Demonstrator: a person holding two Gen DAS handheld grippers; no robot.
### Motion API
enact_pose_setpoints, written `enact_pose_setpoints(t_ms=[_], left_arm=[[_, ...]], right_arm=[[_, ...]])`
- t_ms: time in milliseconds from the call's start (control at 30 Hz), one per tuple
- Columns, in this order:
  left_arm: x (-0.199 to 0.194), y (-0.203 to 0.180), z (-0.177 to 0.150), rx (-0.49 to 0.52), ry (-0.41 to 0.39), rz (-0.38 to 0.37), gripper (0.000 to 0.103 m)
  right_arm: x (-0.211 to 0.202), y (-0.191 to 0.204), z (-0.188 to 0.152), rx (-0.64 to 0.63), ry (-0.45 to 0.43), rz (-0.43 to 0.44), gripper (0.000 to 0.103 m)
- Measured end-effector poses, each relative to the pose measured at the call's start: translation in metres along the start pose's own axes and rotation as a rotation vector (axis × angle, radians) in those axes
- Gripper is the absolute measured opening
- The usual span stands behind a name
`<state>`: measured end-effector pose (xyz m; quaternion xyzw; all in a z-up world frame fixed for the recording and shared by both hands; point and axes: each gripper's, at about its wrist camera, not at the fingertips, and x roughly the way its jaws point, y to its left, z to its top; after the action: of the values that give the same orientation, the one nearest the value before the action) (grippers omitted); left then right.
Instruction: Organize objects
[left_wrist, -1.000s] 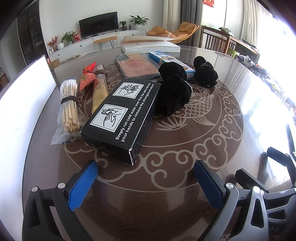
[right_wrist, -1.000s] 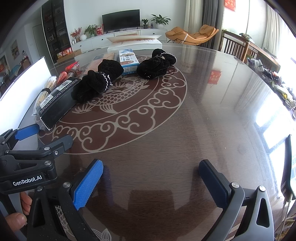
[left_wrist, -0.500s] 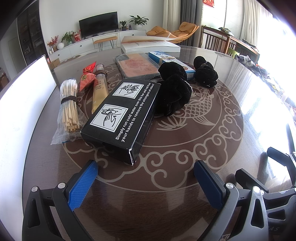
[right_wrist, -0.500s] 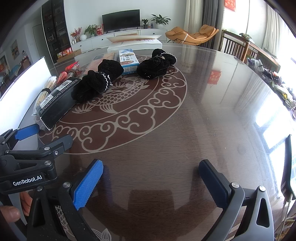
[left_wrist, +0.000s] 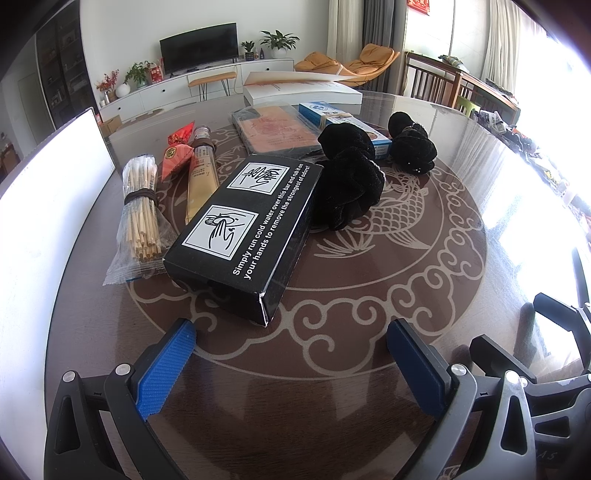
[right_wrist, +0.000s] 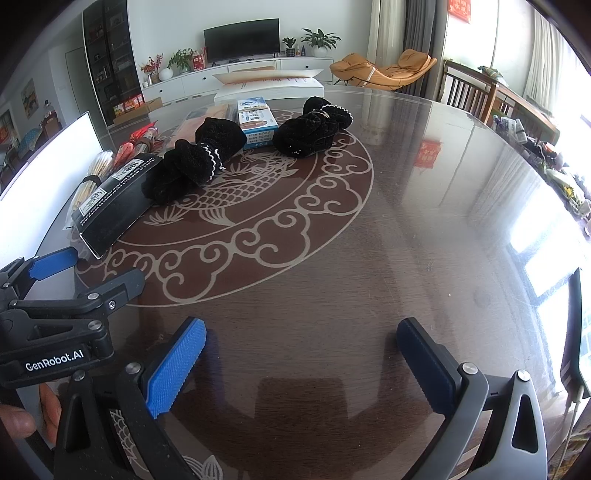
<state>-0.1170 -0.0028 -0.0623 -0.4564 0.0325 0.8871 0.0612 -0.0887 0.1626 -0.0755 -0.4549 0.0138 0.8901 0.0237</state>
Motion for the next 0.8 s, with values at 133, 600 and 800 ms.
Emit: enact_pose_setpoints(t_ms=[133, 600, 800], left_arm=[[-0.005, 0.003, -0.006, -0.017, 0.015, 0.012, 0.103], [-0.068, 0.061, -0.039, -0.075, -0.088, -0.008, 0.103], [-0.062, 0.059, 0.011, -0.072, -0.153, -0.060, 0.103]], right_arm=[[0.001, 0.000, 0.000, 0.004, -0.002, 0.005, 0.103], [0.001, 0.001, 0.000, -0.003, 0.002, -0.005, 0.103], [0.001, 0.001, 0.000, -0.003, 0.002, -0.005, 0.103]])
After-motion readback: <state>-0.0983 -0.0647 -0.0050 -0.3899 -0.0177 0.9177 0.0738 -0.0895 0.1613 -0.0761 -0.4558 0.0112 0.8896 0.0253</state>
